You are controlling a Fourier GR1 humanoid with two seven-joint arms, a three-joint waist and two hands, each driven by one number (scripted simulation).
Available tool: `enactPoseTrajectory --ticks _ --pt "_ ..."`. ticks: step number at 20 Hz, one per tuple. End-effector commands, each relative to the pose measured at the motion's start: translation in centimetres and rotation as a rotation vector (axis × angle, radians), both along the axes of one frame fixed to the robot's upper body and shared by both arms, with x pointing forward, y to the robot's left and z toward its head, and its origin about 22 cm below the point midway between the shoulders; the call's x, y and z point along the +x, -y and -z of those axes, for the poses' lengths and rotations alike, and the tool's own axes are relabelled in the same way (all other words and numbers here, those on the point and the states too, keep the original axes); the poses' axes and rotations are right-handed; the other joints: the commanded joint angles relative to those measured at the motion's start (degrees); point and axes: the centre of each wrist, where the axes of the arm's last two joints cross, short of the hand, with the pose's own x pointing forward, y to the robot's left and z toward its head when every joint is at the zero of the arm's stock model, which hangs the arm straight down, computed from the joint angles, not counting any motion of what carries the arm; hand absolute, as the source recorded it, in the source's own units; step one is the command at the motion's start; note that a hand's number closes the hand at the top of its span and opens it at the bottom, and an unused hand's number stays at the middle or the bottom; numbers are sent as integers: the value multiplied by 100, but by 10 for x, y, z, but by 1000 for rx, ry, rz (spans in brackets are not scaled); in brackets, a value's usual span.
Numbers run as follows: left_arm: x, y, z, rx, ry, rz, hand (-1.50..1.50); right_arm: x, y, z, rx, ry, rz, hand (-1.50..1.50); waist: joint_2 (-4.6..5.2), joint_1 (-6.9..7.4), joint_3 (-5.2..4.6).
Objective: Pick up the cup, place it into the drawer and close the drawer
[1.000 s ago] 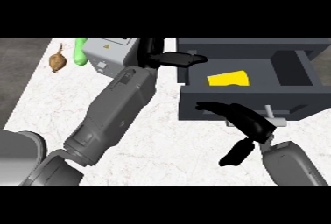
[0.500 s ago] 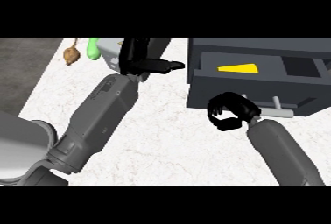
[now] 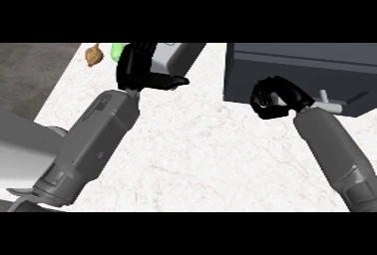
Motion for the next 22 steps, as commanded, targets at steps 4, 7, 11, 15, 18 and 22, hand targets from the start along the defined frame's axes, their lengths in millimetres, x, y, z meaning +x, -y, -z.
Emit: enactPoseTrajectory --ticks 4,7,11,15,18,22 --pt "-7 -14 7 13 6 34 -150 30 37 -64 64 106 162 150 61 253 -24" --pt "-7 -24 9 12 5 20 -150 32 43 -76 78 114 166 150 99 282 -31" --pt "-7 -20 2 -1 8 57 -150 32 46 -80 99 112 155 150 119 361 -28" --pt "-10 -18 7 5 16 73 -150 33 51 -92 124 116 145 150 135 406 -31" --pt "-10 -22 5 -2 8 79 -150 33 56 -99 143 126 145 150 103 408 -33" --pt "-14 -27 14 -4 -3 77 -150 30 61 -97 165 112 143 150 129 434 -32"
